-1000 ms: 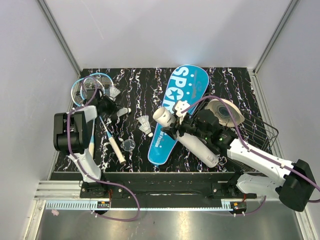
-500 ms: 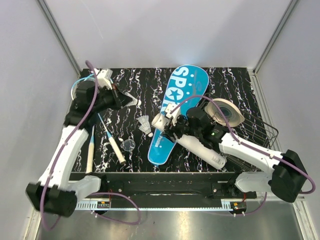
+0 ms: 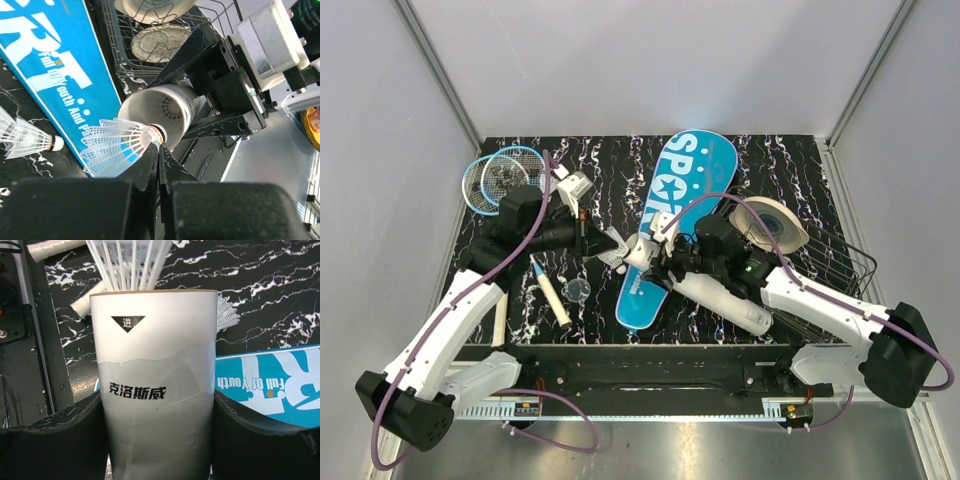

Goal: Pack up the badminton gear

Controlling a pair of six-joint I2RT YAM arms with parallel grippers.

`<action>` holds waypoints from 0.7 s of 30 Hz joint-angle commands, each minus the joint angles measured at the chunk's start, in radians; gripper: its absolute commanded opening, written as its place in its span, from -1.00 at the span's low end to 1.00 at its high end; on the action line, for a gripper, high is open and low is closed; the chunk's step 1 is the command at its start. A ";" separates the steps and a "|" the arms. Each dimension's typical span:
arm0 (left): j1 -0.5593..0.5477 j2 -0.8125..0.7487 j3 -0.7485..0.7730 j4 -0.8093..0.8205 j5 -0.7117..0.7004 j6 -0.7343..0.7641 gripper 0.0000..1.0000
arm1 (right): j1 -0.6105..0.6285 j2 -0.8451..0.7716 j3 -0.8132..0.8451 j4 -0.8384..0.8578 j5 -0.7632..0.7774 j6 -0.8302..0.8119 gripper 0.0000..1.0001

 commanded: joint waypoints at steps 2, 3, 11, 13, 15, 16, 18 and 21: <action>-0.043 0.010 -0.010 0.144 0.088 -0.068 -1.00 | -0.004 -0.062 -0.003 0.106 -0.072 0.007 -0.44; -0.066 0.013 -0.019 0.200 0.093 -0.086 -1.00 | -0.003 -0.065 -0.008 0.109 -0.072 0.012 -0.45; -0.118 0.080 -0.060 0.380 0.194 -0.209 -0.49 | -0.004 -0.105 -0.029 0.152 -0.089 0.033 -0.46; -0.120 0.080 -0.071 0.399 0.203 -0.214 -0.13 | -0.004 -0.107 -0.032 0.149 -0.089 0.033 -0.46; -0.120 0.082 -0.086 0.435 0.234 -0.224 0.25 | -0.003 -0.111 -0.034 0.146 -0.087 0.035 -0.46; -0.121 0.086 -0.091 0.448 0.240 -0.238 0.34 | -0.003 -0.113 -0.034 0.147 -0.087 0.036 -0.46; -0.130 0.089 -0.108 0.491 0.274 -0.258 0.52 | -0.004 -0.114 -0.034 0.149 -0.087 0.040 -0.46; -0.147 0.102 -0.122 0.546 0.294 -0.283 0.72 | -0.004 -0.119 -0.038 0.156 -0.086 0.043 -0.46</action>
